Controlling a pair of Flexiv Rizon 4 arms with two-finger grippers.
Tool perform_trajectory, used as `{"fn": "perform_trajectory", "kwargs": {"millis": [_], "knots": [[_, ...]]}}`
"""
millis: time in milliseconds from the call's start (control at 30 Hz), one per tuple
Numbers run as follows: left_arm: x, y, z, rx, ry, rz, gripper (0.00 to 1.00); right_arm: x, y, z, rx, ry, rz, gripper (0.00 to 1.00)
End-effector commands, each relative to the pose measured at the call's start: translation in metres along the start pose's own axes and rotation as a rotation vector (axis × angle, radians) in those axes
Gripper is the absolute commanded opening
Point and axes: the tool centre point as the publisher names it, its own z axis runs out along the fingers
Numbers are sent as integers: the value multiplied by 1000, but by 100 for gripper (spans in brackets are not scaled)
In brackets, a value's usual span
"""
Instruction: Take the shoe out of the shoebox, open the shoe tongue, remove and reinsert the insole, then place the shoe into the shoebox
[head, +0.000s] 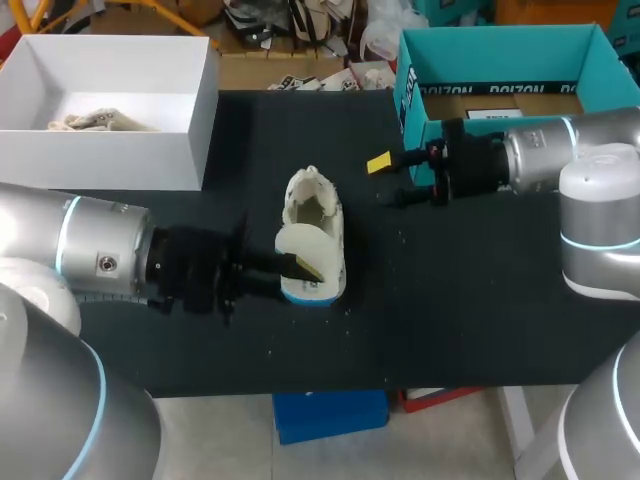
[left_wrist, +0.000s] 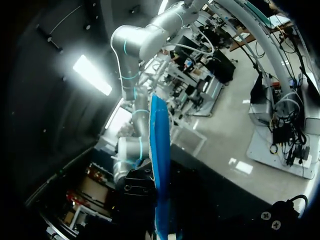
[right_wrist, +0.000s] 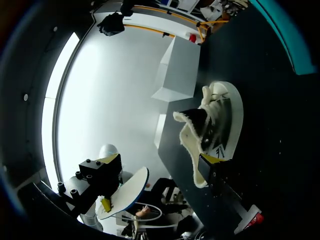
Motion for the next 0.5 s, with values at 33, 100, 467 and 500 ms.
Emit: {"fn": "perform_trajectory", "kwargs": {"millis": [33, 100, 467, 500], "knots": [[4, 16, 1, -32, 1, 1, 0, 0, 0, 2, -2, -2, 1, 100], [5, 23, -2, -21, -9, -30, 0, 0, 0, 2, -2, -2, 1, 100], [5, 23, -2, -21, -9, -30, 0, 0, 0, 2, -2, -2, 1, 100], [5, 23, -2, -21, -9, -30, 0, 0, 0, 2, -2, -2, 1, 100]]}}
